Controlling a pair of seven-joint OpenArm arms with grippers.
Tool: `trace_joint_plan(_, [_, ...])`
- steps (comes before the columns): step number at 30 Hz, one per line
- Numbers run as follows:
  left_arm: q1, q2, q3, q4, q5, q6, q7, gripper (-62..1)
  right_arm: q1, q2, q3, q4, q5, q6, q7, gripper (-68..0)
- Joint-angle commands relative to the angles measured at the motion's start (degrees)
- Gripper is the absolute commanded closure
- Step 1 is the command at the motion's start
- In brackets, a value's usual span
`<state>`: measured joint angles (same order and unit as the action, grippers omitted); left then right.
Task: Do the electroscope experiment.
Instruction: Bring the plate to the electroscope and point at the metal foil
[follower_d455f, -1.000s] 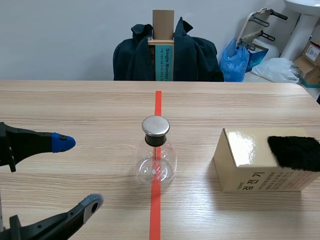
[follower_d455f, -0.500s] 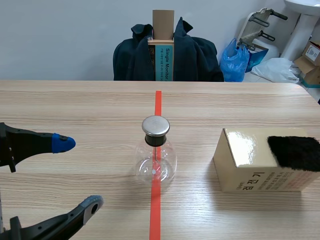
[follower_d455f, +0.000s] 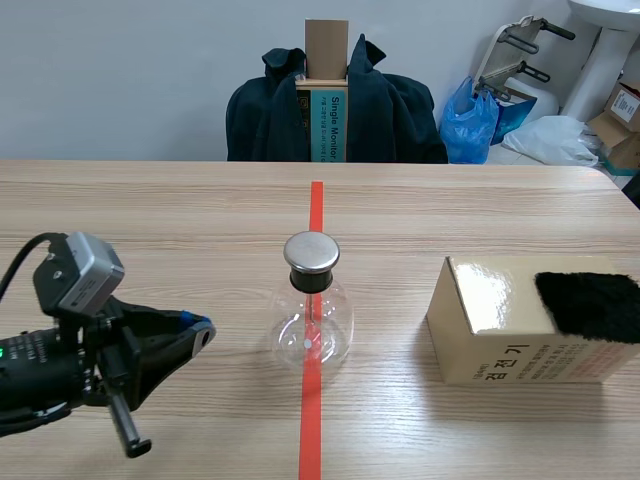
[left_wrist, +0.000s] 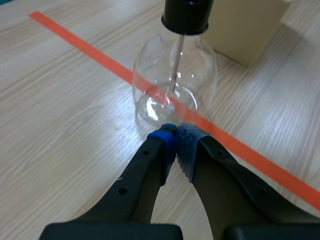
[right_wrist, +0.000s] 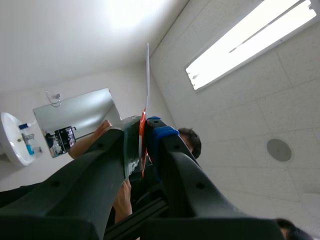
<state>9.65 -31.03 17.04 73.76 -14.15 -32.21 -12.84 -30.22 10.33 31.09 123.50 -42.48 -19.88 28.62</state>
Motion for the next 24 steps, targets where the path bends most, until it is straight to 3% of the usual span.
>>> trace_joint_plan(1, [-2.12, 0.9, 1.29, -0.46, 0.48, -0.31, -1.92, -1.7, 2.12, 0.79, -0.55, 0.96, 0.42, 0.48, -0.07, -0.7])
trace_joint_plan(6, [-8.11, 3.43, 5.88, -7.13, 1.46, -0.09, -4.13, -1.7, 6.16, 1.49, -3.98, 0.5, -1.05, 4.39, -1.49, -0.7])
trace_joint_plan(10, [-10.54, 5.25, 8.07, -10.27, 3.17, 2.89, -4.52, -1.7, 8.46, 2.82, -9.94, -0.9, -1.49, 4.96, -2.64, -0.7])
trace_joint_plan(13, [-11.13, 5.88, 8.61, -12.04, 3.34, 3.82, -5.81, -1.7, 11.23, 2.84, -16.76, -3.67, -6.43, 4.92, -5.29, -0.7])
trace_joint_plan(17, [-11.13, 6.25, 8.72, -12.96, 3.34, 4.46, -5.79, -1.7, 13.92, 2.84, -26.93, -10.36, -15.45, 3.78, -9.42, -0.7])
trace_joint_plan(24, [-11.1, 6.23, 8.72, -13.03, 3.32, 4.46, -5.77, -1.7, 15.67, 2.84, -38.34, -20.31, -20.57, -0.26, -12.26, -0.7])
